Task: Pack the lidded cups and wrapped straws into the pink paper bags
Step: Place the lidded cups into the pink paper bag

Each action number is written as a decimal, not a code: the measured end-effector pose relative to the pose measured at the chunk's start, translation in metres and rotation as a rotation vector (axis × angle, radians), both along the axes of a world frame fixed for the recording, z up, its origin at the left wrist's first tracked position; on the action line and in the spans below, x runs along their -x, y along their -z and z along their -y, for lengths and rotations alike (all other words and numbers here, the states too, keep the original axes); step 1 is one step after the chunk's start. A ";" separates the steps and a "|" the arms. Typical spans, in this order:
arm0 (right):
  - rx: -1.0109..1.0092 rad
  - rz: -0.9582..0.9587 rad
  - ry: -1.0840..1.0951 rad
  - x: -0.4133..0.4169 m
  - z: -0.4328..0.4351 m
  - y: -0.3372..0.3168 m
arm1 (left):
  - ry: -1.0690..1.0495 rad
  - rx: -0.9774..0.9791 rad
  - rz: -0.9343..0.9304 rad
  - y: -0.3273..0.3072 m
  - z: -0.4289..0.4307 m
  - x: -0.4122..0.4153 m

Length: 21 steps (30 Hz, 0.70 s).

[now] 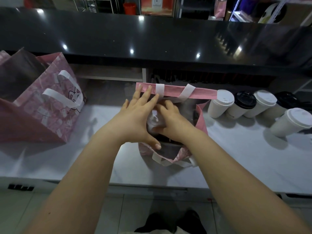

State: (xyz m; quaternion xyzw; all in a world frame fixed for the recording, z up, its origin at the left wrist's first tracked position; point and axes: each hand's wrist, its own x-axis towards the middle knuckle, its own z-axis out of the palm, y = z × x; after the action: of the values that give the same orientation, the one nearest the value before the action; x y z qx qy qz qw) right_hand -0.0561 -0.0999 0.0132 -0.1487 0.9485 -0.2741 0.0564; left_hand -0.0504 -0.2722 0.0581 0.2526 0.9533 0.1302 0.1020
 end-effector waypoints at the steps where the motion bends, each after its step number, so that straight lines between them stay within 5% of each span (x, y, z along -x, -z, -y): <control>1: -0.009 0.004 -0.012 -0.001 0.001 0.000 | -0.006 0.009 -0.008 0.001 0.000 -0.001; 10: -0.272 -0.037 -0.133 -0.013 -0.014 -0.005 | -0.046 0.083 -0.105 0.003 -0.001 -0.005; 21: -0.502 0.168 -0.225 -0.013 -0.012 0.022 | -0.059 0.113 -0.146 0.007 0.000 -0.009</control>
State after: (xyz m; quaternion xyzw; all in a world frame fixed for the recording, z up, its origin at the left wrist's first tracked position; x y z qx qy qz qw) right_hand -0.0431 -0.0880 -0.0090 -0.2110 0.9562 -0.0340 0.2001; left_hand -0.0416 -0.2725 0.0509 0.2273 0.9710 0.0603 0.0426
